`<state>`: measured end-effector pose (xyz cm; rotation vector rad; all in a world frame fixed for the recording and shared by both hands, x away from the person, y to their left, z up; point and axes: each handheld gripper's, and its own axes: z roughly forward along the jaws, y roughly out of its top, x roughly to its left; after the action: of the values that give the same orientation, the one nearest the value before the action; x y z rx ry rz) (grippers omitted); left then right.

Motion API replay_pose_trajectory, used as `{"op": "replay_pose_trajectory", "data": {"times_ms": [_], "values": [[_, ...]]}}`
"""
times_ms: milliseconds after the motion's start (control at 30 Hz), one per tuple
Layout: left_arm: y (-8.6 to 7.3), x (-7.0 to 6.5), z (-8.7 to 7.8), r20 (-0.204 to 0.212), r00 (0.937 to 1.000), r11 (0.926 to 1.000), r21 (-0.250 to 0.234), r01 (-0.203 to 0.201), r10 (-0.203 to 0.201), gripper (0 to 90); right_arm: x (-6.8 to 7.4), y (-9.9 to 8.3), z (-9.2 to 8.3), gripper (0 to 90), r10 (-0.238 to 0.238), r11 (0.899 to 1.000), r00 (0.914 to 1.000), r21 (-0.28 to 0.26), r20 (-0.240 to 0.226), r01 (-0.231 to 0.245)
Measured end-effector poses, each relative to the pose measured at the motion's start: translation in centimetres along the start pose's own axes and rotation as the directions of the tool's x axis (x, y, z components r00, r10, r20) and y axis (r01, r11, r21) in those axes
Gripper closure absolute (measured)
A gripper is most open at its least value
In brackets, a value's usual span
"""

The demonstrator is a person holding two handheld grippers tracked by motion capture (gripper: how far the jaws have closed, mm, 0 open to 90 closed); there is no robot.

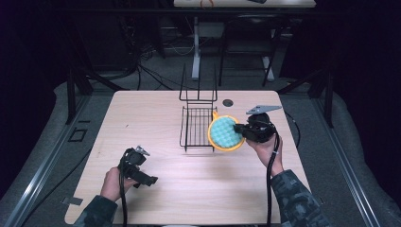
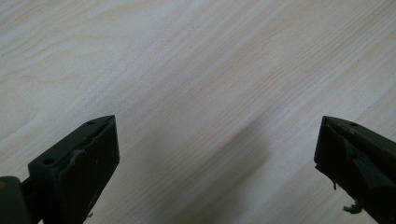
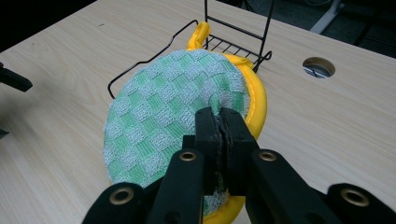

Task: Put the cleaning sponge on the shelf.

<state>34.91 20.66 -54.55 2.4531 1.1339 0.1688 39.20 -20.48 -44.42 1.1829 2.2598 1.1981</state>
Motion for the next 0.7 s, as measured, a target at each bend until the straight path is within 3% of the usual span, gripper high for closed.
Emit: {"op": "replay_pose_trajectory", "data": {"times_ms": [700], "values": [[0.0, -0.1, 0.1, 0.004, 1.0, 1.0, 0.004, -0.003, 0.003, 0.2, 0.8, 1.3, 2.4, 86.9, -0.017, 1.0, 0.9998, -0.011, 0.003, 0.017]]}}
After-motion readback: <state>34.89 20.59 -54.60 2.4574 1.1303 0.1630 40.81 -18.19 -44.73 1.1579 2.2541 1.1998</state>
